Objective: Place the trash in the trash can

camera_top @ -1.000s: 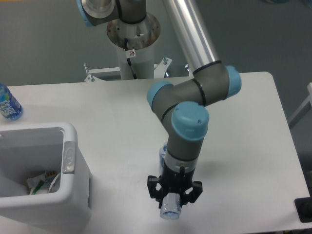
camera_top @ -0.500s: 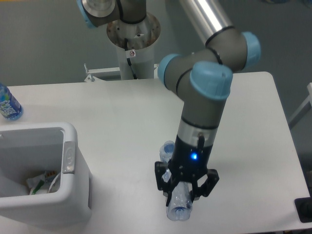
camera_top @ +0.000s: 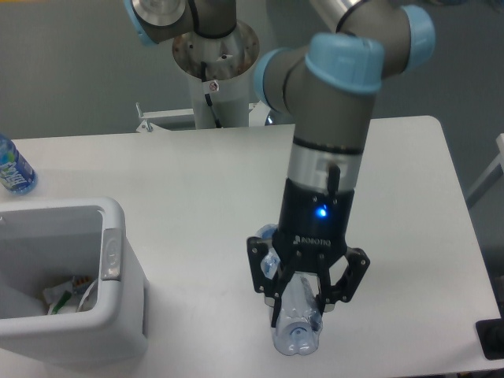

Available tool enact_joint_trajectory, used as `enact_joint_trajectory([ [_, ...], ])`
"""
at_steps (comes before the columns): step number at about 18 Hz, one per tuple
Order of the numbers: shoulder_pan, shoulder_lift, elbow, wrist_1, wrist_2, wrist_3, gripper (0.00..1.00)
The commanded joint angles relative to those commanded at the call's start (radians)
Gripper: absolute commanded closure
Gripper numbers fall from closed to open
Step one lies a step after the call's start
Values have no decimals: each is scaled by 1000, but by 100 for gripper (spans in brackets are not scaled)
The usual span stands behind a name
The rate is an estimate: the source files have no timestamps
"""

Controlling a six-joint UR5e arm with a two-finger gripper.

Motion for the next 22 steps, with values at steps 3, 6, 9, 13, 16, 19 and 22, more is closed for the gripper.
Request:
enact_joint_trajectory([
  [3,-41,14,2,69,0,-49,48],
  [6,-94,44,5,91,0,-51,49],
  [9,-130,71,3,96,0,-51,49],
  [13,-221,74,-6,96,2,-52,49],
  [16,-293,63,-29,96,0,-51,49],
  [19,-345,46,-46,96,0,-52,48],
  [22,-348,38,-74,96,0,-45,19],
])
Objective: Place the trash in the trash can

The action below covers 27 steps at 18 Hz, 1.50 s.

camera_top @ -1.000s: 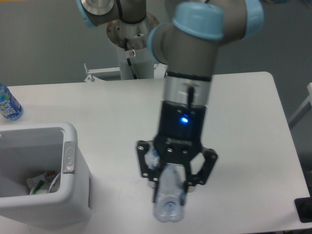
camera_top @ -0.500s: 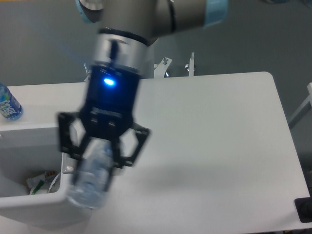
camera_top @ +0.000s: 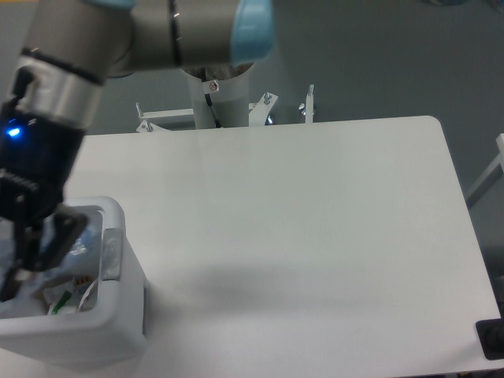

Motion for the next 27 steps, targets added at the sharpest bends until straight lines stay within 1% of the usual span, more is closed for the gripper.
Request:
enact_joint_trajectory([
  [1,0,0,-9,0,2,3,0],
  [5,0,8,-12,-3,2,-55,0],
  [7,18,14,-17,-5,6,-63,0],
  [8,44,14,-20,-6,11,-69,0],
  [10,99,35,-40,-8,9,-81,0],
  [11,124,40,-40,-9,14,-81,0],
  [14,207,44,-55,-12,102,-78,0],
  [17,273,80,-104,-17,234,-37,0],
  [19,314,87,-146,-55,281,62,0],
  [20,334,92,-155,-70,291,116,0],
  [22,351,123,-157,-113,325,201,0],
  [23,356,126,-158,-139,351,242,0],
  [25,356,129,-163,-199,432,348,0],
  [27,362,132,-164,-280,514,507,0],
])
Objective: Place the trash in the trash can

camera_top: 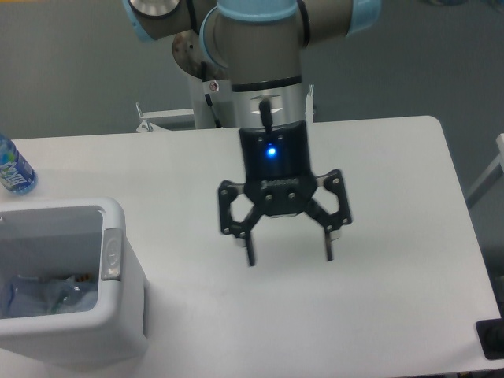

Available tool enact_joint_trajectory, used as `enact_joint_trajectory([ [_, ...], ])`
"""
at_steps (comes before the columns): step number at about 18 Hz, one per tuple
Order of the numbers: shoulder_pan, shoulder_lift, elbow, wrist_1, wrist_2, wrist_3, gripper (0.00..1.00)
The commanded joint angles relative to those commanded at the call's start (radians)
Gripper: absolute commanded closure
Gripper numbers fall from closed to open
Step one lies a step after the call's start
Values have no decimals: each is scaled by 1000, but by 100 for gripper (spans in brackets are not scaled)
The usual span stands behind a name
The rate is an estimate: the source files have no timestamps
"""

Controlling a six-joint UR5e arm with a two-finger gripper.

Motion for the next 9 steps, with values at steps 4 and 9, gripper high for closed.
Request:
enact_joint_trajectory([
  [4,34,44,0,-175,45,227,0],
  [9,83,118,-41,-251,33,344,0],
])
